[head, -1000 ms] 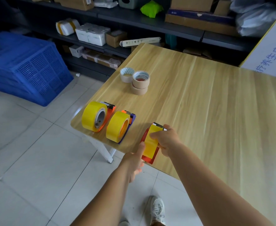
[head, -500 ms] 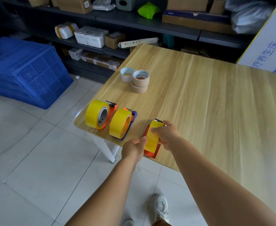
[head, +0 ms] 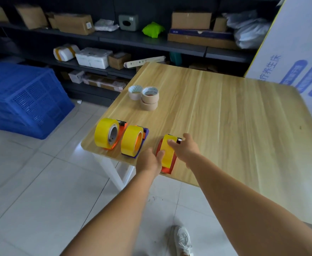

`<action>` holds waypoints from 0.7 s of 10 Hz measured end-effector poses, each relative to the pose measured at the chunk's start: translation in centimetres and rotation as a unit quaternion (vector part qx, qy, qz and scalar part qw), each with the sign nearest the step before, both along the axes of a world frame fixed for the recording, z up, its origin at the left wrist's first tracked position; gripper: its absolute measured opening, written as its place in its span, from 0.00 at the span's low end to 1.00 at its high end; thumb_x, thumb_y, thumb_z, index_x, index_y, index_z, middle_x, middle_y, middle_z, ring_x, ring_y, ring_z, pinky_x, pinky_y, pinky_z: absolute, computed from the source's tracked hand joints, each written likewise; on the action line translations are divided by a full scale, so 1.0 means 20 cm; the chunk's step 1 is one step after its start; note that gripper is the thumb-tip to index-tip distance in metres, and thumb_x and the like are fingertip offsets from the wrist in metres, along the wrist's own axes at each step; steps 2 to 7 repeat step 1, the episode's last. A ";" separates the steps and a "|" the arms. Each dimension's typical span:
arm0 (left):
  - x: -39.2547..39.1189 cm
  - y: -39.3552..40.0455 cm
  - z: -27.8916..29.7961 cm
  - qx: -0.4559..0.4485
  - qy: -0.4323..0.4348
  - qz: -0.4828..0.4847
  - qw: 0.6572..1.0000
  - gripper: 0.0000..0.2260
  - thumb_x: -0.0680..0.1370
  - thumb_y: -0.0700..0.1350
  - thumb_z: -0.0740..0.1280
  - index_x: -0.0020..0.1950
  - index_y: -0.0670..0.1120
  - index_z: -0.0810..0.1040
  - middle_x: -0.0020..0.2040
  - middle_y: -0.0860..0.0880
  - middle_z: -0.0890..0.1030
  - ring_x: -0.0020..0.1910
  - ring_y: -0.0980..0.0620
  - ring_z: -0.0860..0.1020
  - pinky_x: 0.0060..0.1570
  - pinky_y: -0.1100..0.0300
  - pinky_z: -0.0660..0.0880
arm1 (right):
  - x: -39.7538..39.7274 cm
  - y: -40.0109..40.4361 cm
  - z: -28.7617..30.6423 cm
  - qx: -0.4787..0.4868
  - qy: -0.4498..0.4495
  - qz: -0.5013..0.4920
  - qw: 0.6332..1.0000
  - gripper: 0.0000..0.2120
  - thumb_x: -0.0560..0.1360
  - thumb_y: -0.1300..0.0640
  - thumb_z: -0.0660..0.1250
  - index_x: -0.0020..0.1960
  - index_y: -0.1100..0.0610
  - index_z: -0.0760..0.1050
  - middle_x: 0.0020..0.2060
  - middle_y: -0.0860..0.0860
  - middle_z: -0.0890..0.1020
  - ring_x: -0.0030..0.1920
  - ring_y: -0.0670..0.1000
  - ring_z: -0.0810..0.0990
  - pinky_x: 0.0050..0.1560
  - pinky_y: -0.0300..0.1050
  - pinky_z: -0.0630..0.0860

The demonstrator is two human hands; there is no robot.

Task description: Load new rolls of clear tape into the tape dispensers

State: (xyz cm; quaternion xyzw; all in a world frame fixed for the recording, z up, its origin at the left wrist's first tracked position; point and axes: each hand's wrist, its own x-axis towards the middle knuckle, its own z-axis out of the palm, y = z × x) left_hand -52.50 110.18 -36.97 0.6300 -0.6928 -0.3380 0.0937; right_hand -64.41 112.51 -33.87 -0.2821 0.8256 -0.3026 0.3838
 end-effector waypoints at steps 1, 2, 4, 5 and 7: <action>0.00 0.01 0.11 -0.068 -0.019 -0.047 0.996 0.29 0.79 0.57 0.59 0.76 0.45 0.58 0.74 0.45 0.65 0.72 0.45 0.65 0.65 0.50 0.68 | -0.04 0.06 0.05 -0.025 0.142 0.062 0.988 0.36 0.77 0.43 0.63 0.78 0.51 0.50 0.74 0.52 0.65 0.67 0.56 0.71 0.60 0.50 0.72; 0.00 0.01 0.11 -0.068 -0.019 -0.047 0.996 0.29 0.79 0.57 0.59 0.76 0.45 0.58 0.74 0.45 0.65 0.72 0.45 0.65 0.65 0.50 0.68 | -0.04 0.06 0.05 -0.025 0.142 0.062 0.988 0.36 0.77 0.43 0.63 0.78 0.51 0.50 0.74 0.52 0.65 0.67 0.56 0.71 0.60 0.50 0.72; 0.00 0.01 0.11 -0.068 -0.019 -0.047 0.996 0.29 0.79 0.57 0.59 0.76 0.45 0.58 0.74 0.45 0.65 0.72 0.45 0.65 0.65 0.50 0.68 | -0.04 0.06 0.05 -0.025 0.142 0.062 0.988 0.36 0.77 0.43 0.63 0.78 0.51 0.50 0.74 0.52 0.65 0.67 0.56 0.71 0.60 0.50 0.72; 0.00 0.01 0.11 -0.068 -0.019 -0.047 0.996 0.29 0.79 0.57 0.59 0.76 0.45 0.58 0.74 0.45 0.65 0.72 0.45 0.65 0.65 0.50 0.68 | -0.04 0.06 0.05 -0.025 0.142 0.062 0.988 0.36 0.77 0.43 0.63 0.78 0.51 0.50 0.74 0.52 0.65 0.67 0.56 0.71 0.60 0.50 0.72; 0.00 0.01 0.11 -0.068 -0.019 -0.047 0.996 0.29 0.79 0.57 0.59 0.76 0.45 0.58 0.74 0.45 0.65 0.72 0.45 0.65 0.65 0.50 0.68 | -0.04 0.06 0.05 -0.025 0.142 0.062 0.988 0.36 0.77 0.43 0.63 0.78 0.51 0.50 0.74 0.52 0.65 0.67 0.56 0.71 0.60 0.50 0.72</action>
